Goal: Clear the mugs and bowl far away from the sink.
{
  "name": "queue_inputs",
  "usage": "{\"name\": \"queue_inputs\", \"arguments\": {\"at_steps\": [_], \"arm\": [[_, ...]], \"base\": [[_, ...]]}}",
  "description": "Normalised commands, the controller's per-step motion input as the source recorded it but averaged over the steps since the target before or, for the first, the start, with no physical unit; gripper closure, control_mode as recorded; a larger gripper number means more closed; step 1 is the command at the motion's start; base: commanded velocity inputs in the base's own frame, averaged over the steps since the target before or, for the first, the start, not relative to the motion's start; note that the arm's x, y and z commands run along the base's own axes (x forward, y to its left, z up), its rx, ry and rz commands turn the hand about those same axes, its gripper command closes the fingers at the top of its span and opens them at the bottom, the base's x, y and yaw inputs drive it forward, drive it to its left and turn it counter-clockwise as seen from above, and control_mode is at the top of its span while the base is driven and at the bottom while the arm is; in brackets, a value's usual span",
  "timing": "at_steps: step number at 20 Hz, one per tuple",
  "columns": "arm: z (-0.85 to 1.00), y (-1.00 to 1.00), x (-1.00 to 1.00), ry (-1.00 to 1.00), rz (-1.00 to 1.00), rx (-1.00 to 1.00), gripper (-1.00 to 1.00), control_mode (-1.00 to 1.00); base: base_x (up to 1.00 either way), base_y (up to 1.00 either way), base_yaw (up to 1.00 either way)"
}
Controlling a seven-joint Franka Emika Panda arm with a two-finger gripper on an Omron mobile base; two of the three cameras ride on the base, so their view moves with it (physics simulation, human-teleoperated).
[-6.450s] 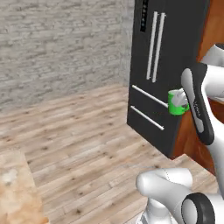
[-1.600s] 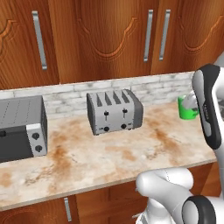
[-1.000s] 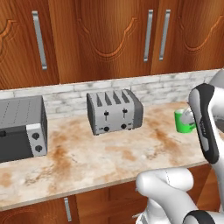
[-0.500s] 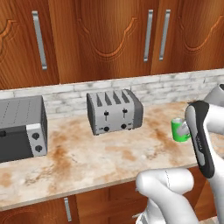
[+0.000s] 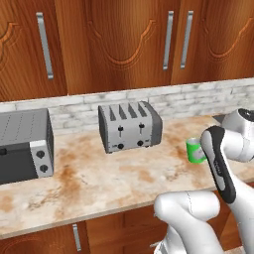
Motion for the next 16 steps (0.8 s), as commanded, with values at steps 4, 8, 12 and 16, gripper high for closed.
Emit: {"name": "queue_inputs", "arguments": {"at_steps": [4,8,12,16], "arm": [[-0.42,-0.12,0.3,-0.22,0.05,0.0,1.0,-1.0],[-0.14,-0.26,0.21,-0.16,0.03,0.0,1.0,-1.0],[0.0,-0.21,0.39,0.05,0.0,0.06,1.0,-1.0],[0.0,-0.27,0.62,0.12,0.0,0.08,1.0,-1.0]], "base": [[0.0,0.0,0.0],[0.0,0.0,0.0],[0.0,0.0,0.0],[0.0,0.0,0.0]]}}
